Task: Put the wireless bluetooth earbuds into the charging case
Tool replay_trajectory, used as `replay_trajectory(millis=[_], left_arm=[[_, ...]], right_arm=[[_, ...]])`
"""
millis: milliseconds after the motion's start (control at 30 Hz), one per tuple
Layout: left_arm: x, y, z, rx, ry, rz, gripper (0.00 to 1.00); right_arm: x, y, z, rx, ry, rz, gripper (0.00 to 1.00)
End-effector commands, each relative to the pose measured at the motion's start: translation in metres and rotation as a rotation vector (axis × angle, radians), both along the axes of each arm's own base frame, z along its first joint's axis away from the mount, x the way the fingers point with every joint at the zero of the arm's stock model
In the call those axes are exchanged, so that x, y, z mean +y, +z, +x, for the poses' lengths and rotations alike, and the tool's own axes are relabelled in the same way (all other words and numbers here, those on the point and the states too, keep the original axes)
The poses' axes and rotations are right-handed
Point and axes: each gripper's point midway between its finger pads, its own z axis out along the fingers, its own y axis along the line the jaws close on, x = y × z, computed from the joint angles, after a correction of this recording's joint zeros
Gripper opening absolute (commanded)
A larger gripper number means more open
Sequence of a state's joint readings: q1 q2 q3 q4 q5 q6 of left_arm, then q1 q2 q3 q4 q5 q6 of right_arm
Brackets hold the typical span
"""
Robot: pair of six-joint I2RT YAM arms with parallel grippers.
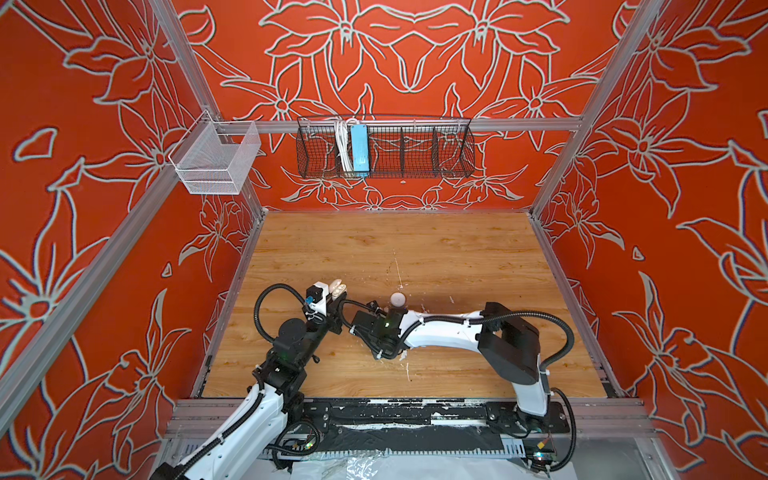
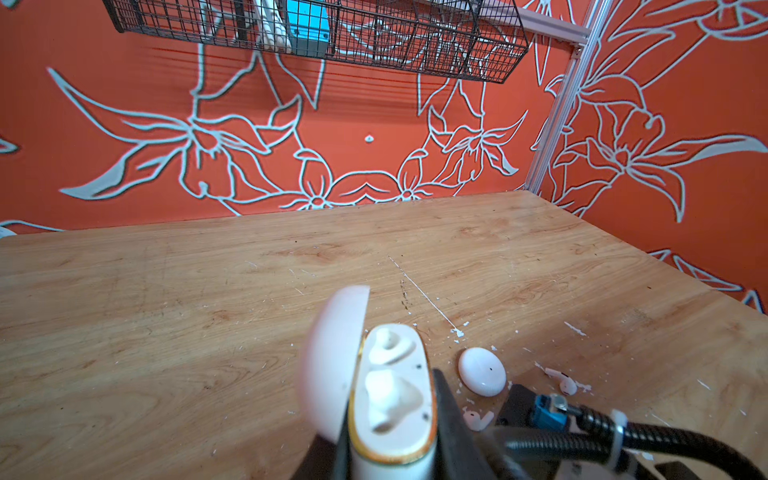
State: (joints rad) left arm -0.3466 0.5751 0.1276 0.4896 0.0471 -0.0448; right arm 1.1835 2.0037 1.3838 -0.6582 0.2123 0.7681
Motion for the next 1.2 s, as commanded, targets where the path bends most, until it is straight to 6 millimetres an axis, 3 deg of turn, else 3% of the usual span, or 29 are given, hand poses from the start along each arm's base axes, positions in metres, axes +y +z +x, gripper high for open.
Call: replay_trajectory(millis=[0,400,600,833,933,1033,1167], left_arm=[[-0.004,0.024,-0.002,-0.071,-0.028,-0.014,0.0],[-0.007,0.025,-0.003,-0.077,-0.042,-0.012,0.0],[-0.014,0.027,-0.004,-0.087,-0.086,0.0,0.0],[-0.026,0.031,-0.007,-0.099,-0.158,0.012,0.0],[-0.038,0.033,-0.01,-0.111,-0.224,0.025,0.0],[-0.054,0.034,-0.013,-0.104,-0.317,0.046,0.0],[-0.068,0.033,-0.015,-0.091,-0.394,0.065,0.0]], right_arm=[[-0.023,-0.022,-0.01,0.049,-0.032,-0.062,0.3],[-0.027,-0.023,-0.009,0.038,-0.043,-0.056,0.22],[-0.019,-0.005,-0.005,-0.008,-0.013,0.002,0.21],[-0.026,0.056,0.004,-0.147,0.018,0.109,0.21],[-0.039,0.089,0.011,-0.222,0.026,0.096,0.21],[-0.054,0.132,0.019,-0.327,0.033,0.098,0.21],[-0.081,0.204,0.034,-0.532,0.038,0.1,0.21]])
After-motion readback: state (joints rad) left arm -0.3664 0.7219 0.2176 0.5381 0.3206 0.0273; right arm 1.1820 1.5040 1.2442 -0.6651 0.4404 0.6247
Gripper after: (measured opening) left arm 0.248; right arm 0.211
